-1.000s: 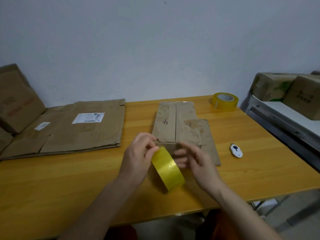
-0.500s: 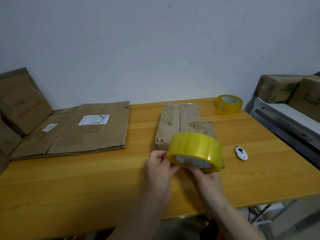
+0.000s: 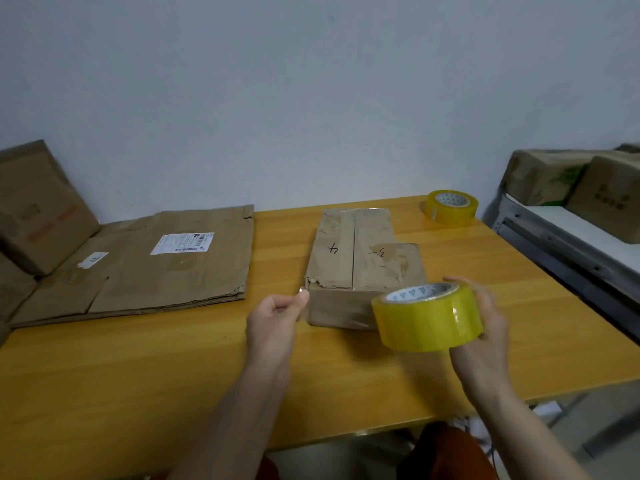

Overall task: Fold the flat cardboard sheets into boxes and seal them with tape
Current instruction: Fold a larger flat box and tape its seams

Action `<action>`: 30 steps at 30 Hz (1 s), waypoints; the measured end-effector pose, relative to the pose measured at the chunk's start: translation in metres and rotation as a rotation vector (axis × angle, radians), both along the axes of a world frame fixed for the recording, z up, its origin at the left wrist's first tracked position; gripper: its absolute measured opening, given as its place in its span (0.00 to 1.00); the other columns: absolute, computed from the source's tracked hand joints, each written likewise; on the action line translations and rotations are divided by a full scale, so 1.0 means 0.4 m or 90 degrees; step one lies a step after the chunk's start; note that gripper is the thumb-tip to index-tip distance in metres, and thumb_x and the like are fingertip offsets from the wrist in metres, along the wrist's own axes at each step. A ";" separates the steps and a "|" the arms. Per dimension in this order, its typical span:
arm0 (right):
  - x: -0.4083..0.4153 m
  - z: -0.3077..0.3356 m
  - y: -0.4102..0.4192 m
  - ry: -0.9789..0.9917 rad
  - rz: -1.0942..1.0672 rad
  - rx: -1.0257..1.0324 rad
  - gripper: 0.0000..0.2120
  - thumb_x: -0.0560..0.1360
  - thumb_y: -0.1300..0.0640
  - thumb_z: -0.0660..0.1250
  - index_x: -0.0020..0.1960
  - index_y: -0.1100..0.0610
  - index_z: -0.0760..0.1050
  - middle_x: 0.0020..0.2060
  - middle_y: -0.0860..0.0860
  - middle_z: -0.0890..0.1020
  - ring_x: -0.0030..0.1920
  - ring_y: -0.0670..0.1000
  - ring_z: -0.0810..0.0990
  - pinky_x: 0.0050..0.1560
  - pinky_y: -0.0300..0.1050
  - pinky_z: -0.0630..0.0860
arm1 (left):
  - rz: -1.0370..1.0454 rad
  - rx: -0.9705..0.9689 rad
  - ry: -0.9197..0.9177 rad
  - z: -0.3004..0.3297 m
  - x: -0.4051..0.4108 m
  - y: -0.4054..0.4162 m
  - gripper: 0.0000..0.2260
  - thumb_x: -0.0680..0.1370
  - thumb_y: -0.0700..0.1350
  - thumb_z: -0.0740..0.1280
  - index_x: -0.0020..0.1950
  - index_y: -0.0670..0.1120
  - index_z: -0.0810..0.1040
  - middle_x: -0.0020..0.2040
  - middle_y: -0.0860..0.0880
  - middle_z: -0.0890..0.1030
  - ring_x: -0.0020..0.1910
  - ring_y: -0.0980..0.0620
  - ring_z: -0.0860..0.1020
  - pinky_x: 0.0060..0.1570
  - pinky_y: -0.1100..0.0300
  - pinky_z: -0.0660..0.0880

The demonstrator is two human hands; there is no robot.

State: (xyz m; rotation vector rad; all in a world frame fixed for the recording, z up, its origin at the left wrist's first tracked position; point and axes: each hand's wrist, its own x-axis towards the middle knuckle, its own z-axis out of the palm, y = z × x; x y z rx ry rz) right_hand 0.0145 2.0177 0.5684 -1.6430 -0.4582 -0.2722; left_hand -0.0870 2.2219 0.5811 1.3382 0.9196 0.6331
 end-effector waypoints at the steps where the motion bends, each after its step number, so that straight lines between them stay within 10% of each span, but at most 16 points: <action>1: 0.008 0.004 -0.011 -0.034 -0.035 -0.032 0.17 0.72 0.66 0.69 0.58 0.51 0.75 0.52 0.45 0.77 0.53 0.42 0.75 0.50 0.32 0.71 | 0.060 0.017 -0.011 0.002 0.002 0.012 0.10 0.74 0.50 0.72 0.43 0.44 0.78 0.41 0.49 0.80 0.39 0.54 0.76 0.39 0.61 0.70; 5: 0.052 0.027 -0.051 -0.068 -0.127 -0.101 0.23 0.70 0.72 0.64 0.60 0.52 0.68 0.47 0.37 0.72 0.47 0.29 0.71 0.41 0.33 0.68 | 0.100 0.046 -0.005 0.008 0.008 0.041 0.09 0.75 0.49 0.72 0.43 0.43 0.78 0.41 0.49 0.80 0.40 0.55 0.76 0.35 0.63 0.67; 9: 0.087 0.040 -0.057 -0.037 -0.138 -0.247 0.23 0.70 0.71 0.60 0.60 0.51 0.69 0.46 0.48 0.74 0.46 0.51 0.72 0.39 0.47 0.67 | 0.025 0.016 0.016 0.013 0.034 0.053 0.09 0.75 0.47 0.72 0.41 0.44 0.77 0.38 0.50 0.78 0.38 0.56 0.74 0.36 0.63 0.67; 30: 0.137 0.074 0.002 -0.032 -0.184 -0.497 0.18 0.73 0.67 0.62 0.62 0.56 0.66 0.47 0.61 0.77 0.44 0.66 0.75 0.38 0.51 0.66 | 0.036 -0.060 0.032 -0.036 0.114 0.126 0.08 0.75 0.46 0.72 0.41 0.44 0.76 0.34 0.50 0.76 0.33 0.55 0.72 0.34 0.64 0.68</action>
